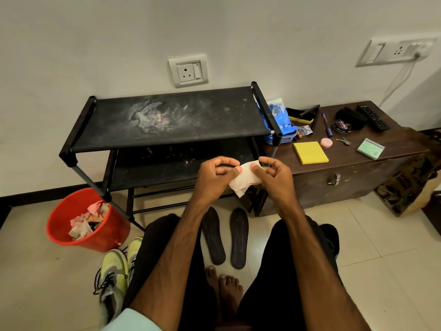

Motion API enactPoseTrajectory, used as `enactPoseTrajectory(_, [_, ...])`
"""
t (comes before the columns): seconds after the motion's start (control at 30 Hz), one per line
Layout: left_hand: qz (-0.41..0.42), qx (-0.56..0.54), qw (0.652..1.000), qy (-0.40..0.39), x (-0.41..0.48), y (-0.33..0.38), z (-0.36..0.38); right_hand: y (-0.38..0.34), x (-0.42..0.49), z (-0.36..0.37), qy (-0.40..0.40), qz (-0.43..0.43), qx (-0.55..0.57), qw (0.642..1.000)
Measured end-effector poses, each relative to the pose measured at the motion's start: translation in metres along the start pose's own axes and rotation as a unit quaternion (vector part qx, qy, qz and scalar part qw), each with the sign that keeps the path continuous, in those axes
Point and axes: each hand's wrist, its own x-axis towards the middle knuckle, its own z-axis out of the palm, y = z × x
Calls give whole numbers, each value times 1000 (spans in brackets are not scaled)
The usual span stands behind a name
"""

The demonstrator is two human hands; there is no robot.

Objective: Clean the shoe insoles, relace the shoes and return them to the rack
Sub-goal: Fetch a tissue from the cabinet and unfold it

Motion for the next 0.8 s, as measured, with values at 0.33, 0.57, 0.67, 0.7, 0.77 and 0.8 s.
enactPoseTrajectory(0.33, [103, 111, 988, 10, 1, 0, -4, 4, -8, 7, -25, -222, -179, 958])
enactPoseTrajectory(0.57, [107, 108, 987, -43, 1, 2, -7, 1, -5, 7, -127, -58, -108, 984])
enactPoseTrajectory(0.67, [113, 106, 987, -52, 1, 3, -9, -6, -6, 4, -146, 0, -3, 989])
enactPoseTrajectory(0.7, [113, 108, 987, -48, 1, 3, -10, -7, -7, 3, -144, 8, 14, 989])
enactPoseTrajectory(0.77, [108, 110, 988, -24, 1, 3, -10, -7, -9, 1, -137, 10, 19, 990])
enactPoseTrajectory(0.8, [103, 112, 988, -3, 1, 2, -9, -6, -10, 1, -123, 6, 14, 992])
